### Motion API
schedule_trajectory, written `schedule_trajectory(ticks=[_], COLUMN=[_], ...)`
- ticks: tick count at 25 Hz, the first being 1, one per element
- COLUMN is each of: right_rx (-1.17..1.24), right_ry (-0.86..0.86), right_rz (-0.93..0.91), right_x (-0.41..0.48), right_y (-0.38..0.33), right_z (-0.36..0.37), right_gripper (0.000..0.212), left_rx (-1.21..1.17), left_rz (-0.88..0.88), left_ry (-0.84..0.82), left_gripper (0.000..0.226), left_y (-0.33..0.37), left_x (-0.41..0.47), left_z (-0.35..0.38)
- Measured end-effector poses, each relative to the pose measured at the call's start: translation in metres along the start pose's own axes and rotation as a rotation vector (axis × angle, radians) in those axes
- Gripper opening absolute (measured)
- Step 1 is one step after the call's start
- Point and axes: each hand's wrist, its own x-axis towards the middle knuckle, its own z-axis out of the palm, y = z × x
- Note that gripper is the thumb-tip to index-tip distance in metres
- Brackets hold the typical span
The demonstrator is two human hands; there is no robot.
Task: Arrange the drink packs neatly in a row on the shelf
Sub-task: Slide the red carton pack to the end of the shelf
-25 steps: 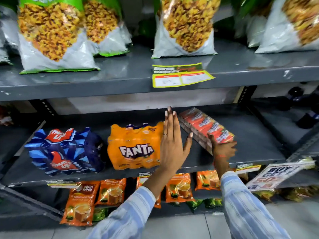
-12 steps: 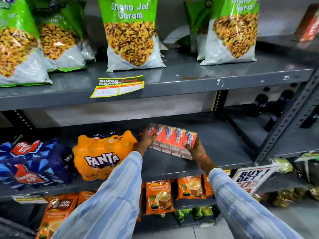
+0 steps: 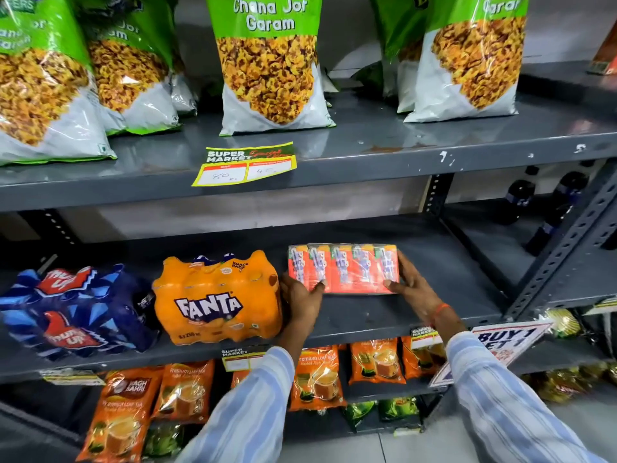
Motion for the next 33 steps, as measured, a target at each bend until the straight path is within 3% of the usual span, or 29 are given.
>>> schedule_trajectory(ticks=[3,6,11,14,17,21,23,25,28,31,33], right_rx=[-0.006,0.011,0.064,0.217,0.373,0.14,0.011,-0.005,0.02,0.197,0.336], right_ry=[0.07,0.163,0.235,0.3,0.272,0.342,0.426,0.484,0.562,0.536,0.522], right_rz=[-0.087,-0.16,-0.071,-0.023,0.09,0.231,0.186,0.134,0.087,0.084,0.106], right_x=[-0.009,-0.018,-0.03,-0.025,-0.021,-0.025,-0.034,-0.048,-0.06,-0.07,-0.072], right_y=[0.004,0.009,0.014,0.003,-0.011,-0.006,0.007,0.015,0.021,0.024,0.029], right_z=[0.001,0.005,0.01,0.015,0.017,0.009,0.012,0.022,0.035,0.054,0.064], right_gripper=[0.076,0.064,0.043,0.017,0.034,0.057,0.053,0.044,0.062,0.051,0.052], left_rx=[0.003,0.066,0.184,0.161,0.013,-0.133,-0.152,-0.113,-0.048,-0.055,-0.067], left_rz=[0.023,0.046,-0.017,-0.012,-0.032,-0.106,-0.127,-0.121,-0.065,0.068,0.088], left_ry=[0.046,-0.02,-0.17,-0.321,-0.468,-0.435,-0.454,-0.484,-0.379,-0.202,-0.136], left_gripper=[0.089,0.098,0.101,0.101,0.109,0.11,0.106,0.086,0.065,0.1,0.107], left_y=[-0.006,-0.013,-0.02,-0.018,-0.004,0.002,0.005,0.013,0.016,-0.006,-0.008], left_x=[-0.023,-0.039,-0.063,-0.085,-0.103,-0.094,-0.07,-0.053,-0.068,-0.117,-0.116], left_z=[0.002,-0.002,-0.01,0.004,0.03,0.028,0.019,0.016,0.03,0.038,0.042])
